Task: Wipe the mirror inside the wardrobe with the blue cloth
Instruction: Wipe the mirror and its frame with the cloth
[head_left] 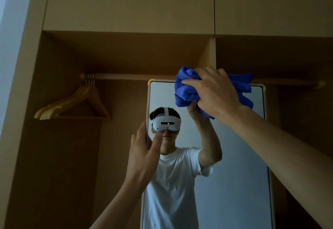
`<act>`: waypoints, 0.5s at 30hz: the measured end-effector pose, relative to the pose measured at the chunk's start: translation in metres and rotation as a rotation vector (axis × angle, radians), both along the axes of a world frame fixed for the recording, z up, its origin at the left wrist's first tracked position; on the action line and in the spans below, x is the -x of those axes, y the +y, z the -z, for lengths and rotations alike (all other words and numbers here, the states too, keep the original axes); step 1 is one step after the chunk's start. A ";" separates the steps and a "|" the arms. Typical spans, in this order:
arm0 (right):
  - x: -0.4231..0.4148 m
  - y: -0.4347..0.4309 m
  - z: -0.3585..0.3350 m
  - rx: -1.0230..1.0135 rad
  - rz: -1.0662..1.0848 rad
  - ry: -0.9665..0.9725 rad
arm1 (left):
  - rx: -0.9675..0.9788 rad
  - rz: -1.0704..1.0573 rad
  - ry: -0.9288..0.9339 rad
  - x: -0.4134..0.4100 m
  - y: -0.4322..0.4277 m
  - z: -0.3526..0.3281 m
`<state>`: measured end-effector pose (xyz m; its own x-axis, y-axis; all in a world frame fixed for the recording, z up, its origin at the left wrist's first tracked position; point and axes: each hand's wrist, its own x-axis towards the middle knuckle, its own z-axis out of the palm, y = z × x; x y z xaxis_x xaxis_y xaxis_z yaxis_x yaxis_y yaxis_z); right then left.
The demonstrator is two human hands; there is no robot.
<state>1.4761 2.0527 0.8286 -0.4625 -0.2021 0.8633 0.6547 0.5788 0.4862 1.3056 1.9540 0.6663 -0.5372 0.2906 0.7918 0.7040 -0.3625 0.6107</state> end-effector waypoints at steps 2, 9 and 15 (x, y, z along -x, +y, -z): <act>0.001 0.002 0.003 -0.002 -0.001 0.003 | -0.027 0.104 -0.079 0.001 0.001 0.001; 0.000 0.002 0.010 0.018 -0.008 0.005 | -0.022 0.027 -0.049 -0.002 -0.001 0.011; 0.001 0.001 0.045 0.039 -0.009 -0.009 | -0.001 0.010 -0.030 -0.005 -0.008 0.012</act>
<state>1.4748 2.0541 0.7835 -0.4684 -0.1732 0.8664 0.6448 0.6034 0.4692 1.3107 1.9464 0.6548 -0.5576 0.2951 0.7759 0.6817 -0.3706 0.6308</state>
